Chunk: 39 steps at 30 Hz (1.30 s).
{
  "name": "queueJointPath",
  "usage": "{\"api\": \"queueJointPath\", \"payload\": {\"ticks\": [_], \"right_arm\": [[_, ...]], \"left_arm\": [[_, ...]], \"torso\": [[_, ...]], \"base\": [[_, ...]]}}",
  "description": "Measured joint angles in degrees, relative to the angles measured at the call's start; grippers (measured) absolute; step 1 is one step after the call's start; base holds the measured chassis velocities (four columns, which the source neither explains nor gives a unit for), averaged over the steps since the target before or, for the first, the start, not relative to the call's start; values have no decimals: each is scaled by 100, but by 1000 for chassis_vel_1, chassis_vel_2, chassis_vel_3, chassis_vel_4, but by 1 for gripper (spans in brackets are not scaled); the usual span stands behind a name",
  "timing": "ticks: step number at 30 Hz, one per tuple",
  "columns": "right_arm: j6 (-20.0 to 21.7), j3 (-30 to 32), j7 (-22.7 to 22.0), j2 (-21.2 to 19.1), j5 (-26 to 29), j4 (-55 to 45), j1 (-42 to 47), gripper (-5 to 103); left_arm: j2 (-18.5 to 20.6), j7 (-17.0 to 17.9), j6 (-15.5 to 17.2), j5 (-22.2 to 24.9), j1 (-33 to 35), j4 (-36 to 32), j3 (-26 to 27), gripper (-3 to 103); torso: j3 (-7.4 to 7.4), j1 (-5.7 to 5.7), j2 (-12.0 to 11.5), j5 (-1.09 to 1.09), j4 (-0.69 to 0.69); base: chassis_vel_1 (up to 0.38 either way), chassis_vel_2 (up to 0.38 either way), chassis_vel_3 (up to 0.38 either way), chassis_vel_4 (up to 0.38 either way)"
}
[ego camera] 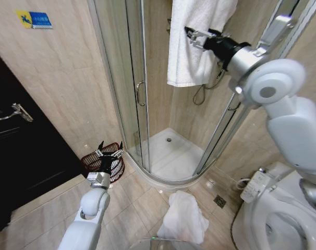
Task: Discard the used towel into the hamper.
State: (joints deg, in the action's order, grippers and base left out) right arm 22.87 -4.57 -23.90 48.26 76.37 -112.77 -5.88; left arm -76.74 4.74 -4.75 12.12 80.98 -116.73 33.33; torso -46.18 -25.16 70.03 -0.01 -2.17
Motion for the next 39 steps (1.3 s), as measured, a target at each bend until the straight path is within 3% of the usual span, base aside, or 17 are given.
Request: {"api": "queueJointPath", "payload": {"ticks": [7, 15, 20, 27, 29, 33, 35, 36, 38, 39], "right_arm": [[41, -149, -73, 233, -215, 215, -177, 100], [108, -368, -278, 607, -1041, 927, -340, 100], [76, -395, -301, 689, -1156, 1111, -351, 100], [-64, -428, -261, 707, -1276, 1235, -340, 68], [-74, -427, -260, 707, -1276, 1235, -330, 68], [-106, -349, -257, 730, -1260, 1227, -249, 47], [-111, -339, -254, 732, -1257, 1227, -237, 47], [-131, -321, -236, 734, -1248, 1228, -215, 36], [-154, -315, -205, 734, -1244, 1229, -205, 36], [-174, -311, -147, 732, -1244, 1237, -203, 25]], "left_arm": [[48, -24, -59, 65, 16, 50, 54, 100], [110, -32, -142, 206, 7, 87, 195, 100], [116, -21, -146, 232, 19, 92, 222, 100], [126, -14, -130, 250, 31, 83, 262, 100], [125, -14, -133, 249, 31, 83, 264, 100], [107, -13, -134, 225, 50, 82, 279, 100], [107, -13, -134, 224, 54, 81, 280, 100], [108, -2, -136, 222, 50, 80, 288, 100], [108, 24, -136, 221, 42, 80, 289, 100], [107, 75, -126, 219, 29, 80, 289, 100]], "torso": [[1, 1, 0, 0, 1], [0, 0, -1, 0, 0], [0, 0, -1, 1, 0], [1, 1, -2, 1, 0], [1, 1, -1, 1, 1], [1, 1, -2, 1, 0], [1, 1, -2, 1, 0], [1, 1, -2, 1, 1], [1, 1, -2, 1, 1], [1, 1, -2, 1, 1]], "base": [[0, 0, 0, 0], [0, 0, 0, 0], [0, 0, 0, 0], [0, 0, 0, 0], [0, 0, 0, 0], [0, 0, 0, 0], [0, 0, 0, 0], [0, 0, 0, 0], [0, 0, 0, 0], [0, 0, 0, 0]]}}
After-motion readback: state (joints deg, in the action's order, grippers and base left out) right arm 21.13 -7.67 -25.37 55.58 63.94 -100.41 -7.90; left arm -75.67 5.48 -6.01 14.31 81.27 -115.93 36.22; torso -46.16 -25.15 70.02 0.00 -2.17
